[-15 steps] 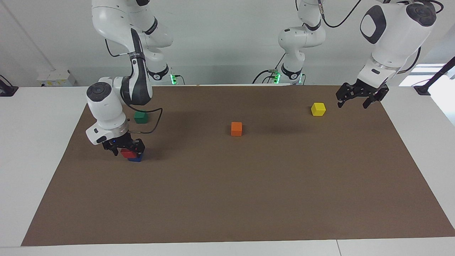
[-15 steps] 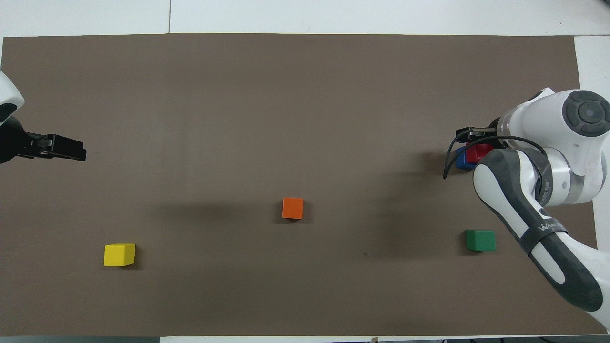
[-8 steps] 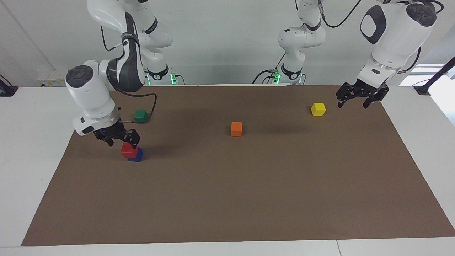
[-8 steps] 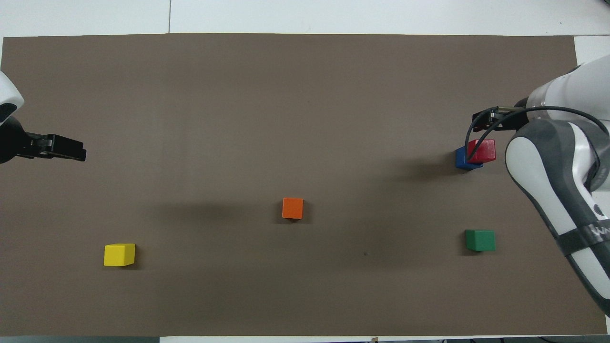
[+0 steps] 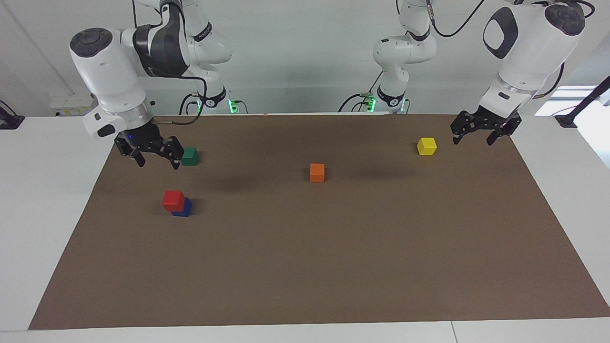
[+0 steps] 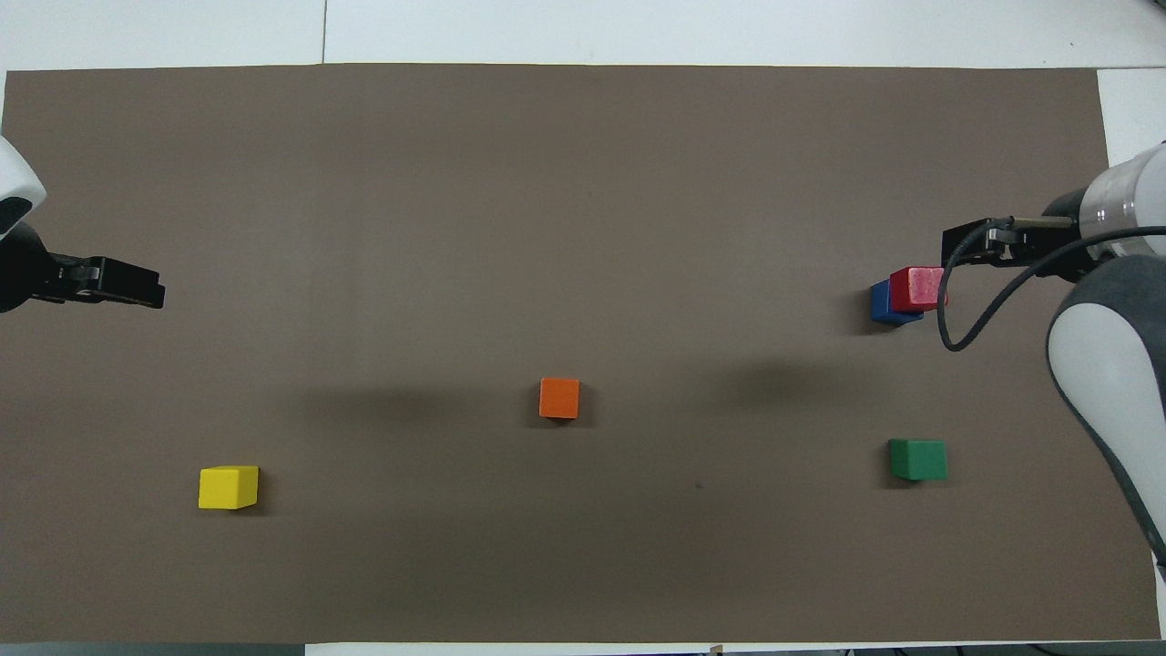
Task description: Transfer red block to right arm and stack on blue block
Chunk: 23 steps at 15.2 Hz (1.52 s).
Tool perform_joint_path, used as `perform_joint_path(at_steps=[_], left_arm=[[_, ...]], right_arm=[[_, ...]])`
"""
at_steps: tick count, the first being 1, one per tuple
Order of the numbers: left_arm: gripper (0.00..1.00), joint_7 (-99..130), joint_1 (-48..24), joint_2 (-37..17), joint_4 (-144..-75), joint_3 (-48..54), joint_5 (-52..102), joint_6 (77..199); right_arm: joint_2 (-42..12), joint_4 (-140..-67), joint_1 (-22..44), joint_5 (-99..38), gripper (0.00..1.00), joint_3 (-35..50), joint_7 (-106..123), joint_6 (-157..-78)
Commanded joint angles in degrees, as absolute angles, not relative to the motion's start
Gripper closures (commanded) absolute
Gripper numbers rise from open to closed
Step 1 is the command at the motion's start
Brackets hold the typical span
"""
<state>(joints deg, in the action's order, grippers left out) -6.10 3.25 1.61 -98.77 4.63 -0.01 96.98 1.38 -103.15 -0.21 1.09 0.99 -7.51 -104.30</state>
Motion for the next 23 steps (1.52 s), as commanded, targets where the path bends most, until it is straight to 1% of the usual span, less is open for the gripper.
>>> perform_joint_path(at_steps=[1,3,4,9,23], left_arm=[[0.0,-5.5,2.9,2.5,-99.3,4.2,0.5,96.3],[0.0,-5.5,2.9,2.5,-99.3,4.2,0.5,96.3],[0.0,-5.5,2.9,2.5,-99.3,4.2,0.5,96.3],[0.0,-5.5,2.9,2.5,-99.3,4.2,0.5,96.3],[0.0,-5.5,2.9,2.5,-99.3,4.2,0.5,96.3]], right_arm=[[3.5,-102.1,-0.7,0.1,0.0,1.1,-4.1,-98.4],[3.7,-100.1,-1.2,0.1,0.0,0.8,-2.6,-94.5],[3.6,-99.8,-1.4,0.2,0.0,0.7,-1.9,-94.3],[3.4,-99.7,-2.6,0.6,0.0,0.4,-1.1,-94.5],[3.4,-99.4,-2.9,0.5,0.0,0.4,-1.4,-94.7]])
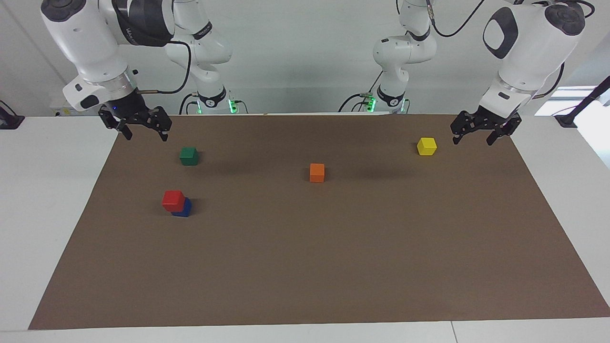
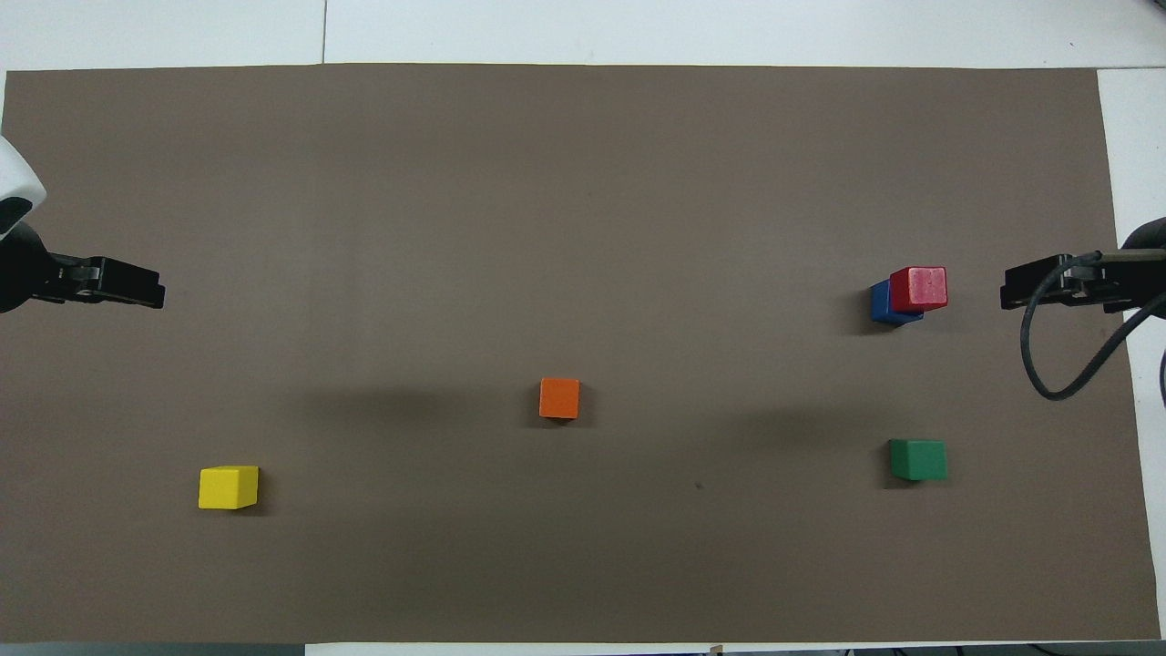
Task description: Transfer red block to right arm and stack on blue block
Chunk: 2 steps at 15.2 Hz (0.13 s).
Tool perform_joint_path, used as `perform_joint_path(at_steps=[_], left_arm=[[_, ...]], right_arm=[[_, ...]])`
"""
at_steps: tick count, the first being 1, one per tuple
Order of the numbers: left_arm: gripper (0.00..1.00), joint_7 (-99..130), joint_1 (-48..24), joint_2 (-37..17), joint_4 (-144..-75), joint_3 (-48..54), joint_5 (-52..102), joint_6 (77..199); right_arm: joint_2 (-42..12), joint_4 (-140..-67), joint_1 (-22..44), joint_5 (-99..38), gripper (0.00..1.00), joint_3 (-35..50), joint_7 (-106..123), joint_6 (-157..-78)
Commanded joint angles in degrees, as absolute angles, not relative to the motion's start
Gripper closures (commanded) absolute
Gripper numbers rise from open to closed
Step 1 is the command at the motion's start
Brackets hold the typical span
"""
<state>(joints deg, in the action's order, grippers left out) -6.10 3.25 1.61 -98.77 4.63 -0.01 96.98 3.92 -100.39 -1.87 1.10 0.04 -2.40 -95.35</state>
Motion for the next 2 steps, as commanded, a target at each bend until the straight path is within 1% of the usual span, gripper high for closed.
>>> perform_joint_path(at_steps=[1,2], left_arm=[[0.0,-5.5,2.9,2.5,-99.3,4.2,0.5,96.3],[0.0,-5.5,2.9,2.5,-99.3,4.2,0.5,96.3]], right_arm=[[3.4,-99.4,-2.9,0.5,0.0,0.4,-1.4,-94.7],[3.4,-99.4,-2.8,0.5,0.0,0.4,-1.4,-94.7]])
